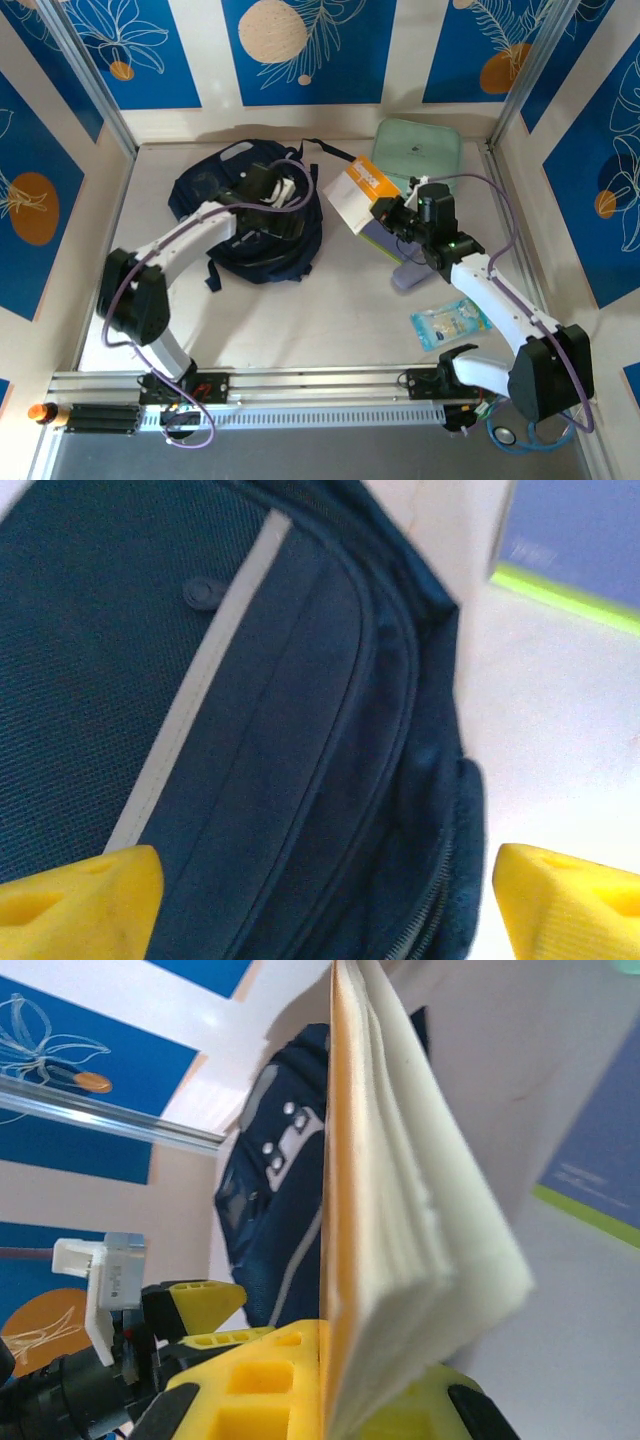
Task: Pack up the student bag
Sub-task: Open the student bag at the top-left of the table.
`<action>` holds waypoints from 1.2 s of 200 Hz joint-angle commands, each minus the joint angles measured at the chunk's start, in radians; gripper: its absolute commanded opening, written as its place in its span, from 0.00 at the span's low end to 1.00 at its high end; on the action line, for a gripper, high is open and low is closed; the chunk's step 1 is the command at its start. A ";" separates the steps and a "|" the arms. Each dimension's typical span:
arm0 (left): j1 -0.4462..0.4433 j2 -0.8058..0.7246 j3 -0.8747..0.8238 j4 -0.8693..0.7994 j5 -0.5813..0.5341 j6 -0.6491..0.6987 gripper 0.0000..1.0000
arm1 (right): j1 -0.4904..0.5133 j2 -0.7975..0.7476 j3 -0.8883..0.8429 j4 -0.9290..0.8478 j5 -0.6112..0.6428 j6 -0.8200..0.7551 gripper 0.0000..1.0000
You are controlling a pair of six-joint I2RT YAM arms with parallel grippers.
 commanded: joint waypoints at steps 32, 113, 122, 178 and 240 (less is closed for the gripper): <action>-0.034 0.172 0.173 -0.235 -0.175 0.128 0.61 | -0.030 -0.032 -0.028 -0.053 0.009 -0.021 0.00; -0.037 0.335 0.327 -0.344 -0.242 0.125 0.46 | -0.044 -0.032 -0.038 -0.036 -0.003 -0.004 0.00; -0.036 0.350 0.342 -0.357 -0.247 0.126 0.45 | -0.046 -0.032 -0.038 -0.037 -0.003 -0.003 0.00; -0.036 0.435 0.409 -0.392 -0.270 0.123 0.43 | -0.056 -0.056 -0.036 -0.070 -0.003 -0.013 0.00; -0.036 0.373 0.434 -0.373 -0.255 0.141 0.12 | -0.064 -0.096 -0.052 -0.083 0.012 -0.021 0.00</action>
